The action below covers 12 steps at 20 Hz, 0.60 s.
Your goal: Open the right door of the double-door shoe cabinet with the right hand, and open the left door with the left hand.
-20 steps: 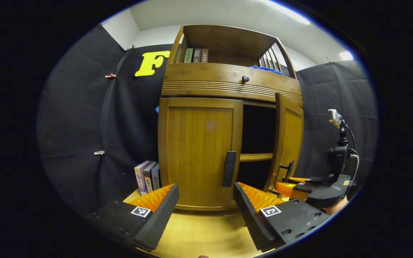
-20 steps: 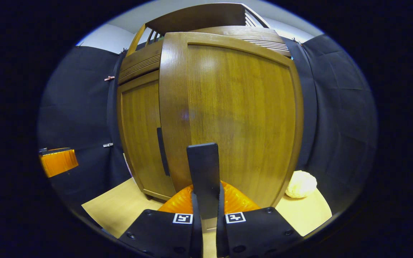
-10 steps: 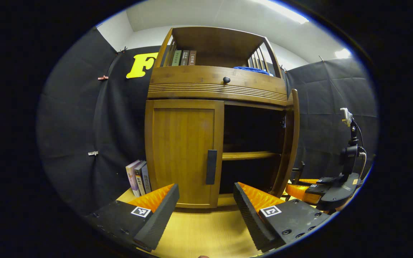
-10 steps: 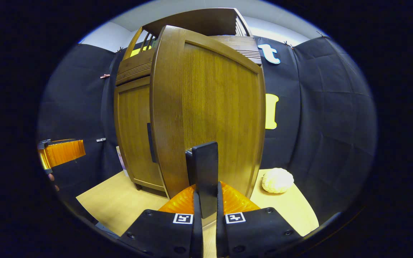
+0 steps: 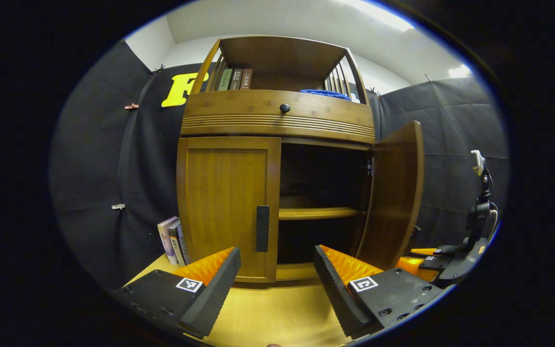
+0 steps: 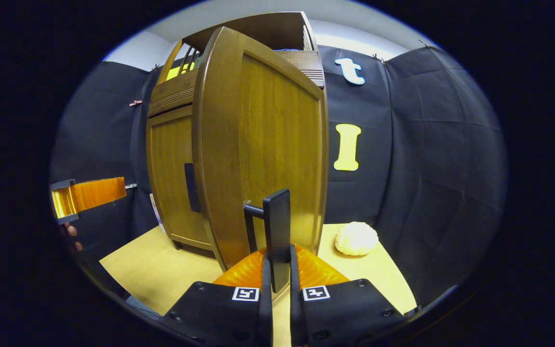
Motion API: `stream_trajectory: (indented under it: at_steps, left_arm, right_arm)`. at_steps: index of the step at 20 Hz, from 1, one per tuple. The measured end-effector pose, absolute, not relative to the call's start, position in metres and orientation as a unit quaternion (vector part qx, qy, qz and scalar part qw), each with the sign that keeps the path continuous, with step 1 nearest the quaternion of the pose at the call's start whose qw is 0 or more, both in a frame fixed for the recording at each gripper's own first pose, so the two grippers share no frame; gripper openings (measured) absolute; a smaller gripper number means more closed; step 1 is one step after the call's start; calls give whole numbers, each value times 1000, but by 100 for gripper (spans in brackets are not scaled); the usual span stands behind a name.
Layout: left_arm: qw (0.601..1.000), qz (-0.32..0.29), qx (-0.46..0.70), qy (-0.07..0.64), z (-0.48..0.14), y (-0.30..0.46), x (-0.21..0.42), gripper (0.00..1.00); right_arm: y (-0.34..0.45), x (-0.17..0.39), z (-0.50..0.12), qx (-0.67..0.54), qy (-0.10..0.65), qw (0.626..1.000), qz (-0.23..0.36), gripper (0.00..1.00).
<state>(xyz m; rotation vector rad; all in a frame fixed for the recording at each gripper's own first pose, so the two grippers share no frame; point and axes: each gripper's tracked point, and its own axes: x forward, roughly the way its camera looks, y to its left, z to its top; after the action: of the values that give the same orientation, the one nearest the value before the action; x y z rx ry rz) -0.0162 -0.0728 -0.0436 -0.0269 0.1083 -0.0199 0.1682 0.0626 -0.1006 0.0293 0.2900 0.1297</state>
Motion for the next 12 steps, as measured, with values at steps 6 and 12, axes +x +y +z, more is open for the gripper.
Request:
stream_trajectory:
  at_steps: [6, 12]
  left_arm:
    - [999, 1, -11, 51, -31, -113, -2, 95]
    - [998, 14, -13, 58, -29, -150, 11, 95]
  right_arm:
    - [58, 174, -94, 27, 135, 988, 65, 17]
    - [51, 172, -89, 32, 126, 989, 74, 12]
